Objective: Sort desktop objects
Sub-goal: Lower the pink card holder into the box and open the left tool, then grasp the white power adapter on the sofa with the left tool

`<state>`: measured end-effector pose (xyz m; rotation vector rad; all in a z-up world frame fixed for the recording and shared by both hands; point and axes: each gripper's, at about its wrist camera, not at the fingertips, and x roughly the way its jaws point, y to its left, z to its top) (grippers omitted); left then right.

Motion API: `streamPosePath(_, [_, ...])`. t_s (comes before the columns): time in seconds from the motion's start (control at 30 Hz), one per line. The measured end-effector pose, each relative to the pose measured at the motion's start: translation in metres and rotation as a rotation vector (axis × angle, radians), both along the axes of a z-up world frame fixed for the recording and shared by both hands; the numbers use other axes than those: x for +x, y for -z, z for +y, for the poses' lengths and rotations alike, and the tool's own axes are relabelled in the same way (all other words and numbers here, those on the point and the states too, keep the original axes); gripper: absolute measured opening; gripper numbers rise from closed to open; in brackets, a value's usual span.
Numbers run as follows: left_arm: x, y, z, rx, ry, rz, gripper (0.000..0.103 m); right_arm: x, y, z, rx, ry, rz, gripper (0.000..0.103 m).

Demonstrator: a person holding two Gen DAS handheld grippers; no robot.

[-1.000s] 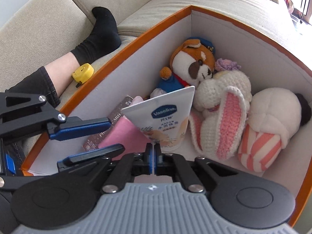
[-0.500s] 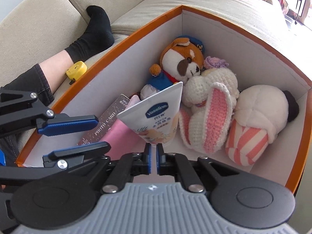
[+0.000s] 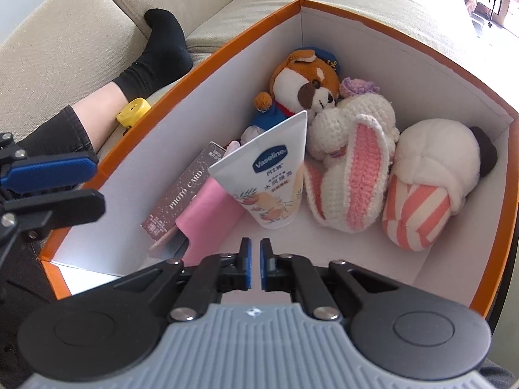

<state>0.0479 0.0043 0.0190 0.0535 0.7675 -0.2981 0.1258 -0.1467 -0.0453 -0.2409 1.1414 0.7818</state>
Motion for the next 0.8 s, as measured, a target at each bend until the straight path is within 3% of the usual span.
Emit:
streamPosePath(0.27, [-0.029,-0.009,0.065,0.009,-0.125,0.069,0.027,-0.026,-0.039,-0.014,0.072,0.0,-0.065,0.007])
streamPosePath(0.37, [-0.043,-0.004,0.075,0.027,-0.131,0.095,0.038,-0.044,-0.06,-0.019,0.133,0.004,-0.091,0.007])
streamPosePath(0.43, [-0.053,0.0,0.079,0.021,-0.121,0.119,0.049,-0.06,-0.073,-0.018,0.176,-0.013,-0.1,0.007])
streamPosePath(0.63, [-0.079,0.021,0.072,0.013,-0.041,0.19,0.058,-0.111,-0.087,-0.01,0.256,-0.089,-0.063,0.007])
streamPosePath(0.8, [-0.077,0.055,0.044,0.134,0.031,0.214,0.061,-0.138,-0.075,0.002,0.226,-0.089,-0.052,0.007])
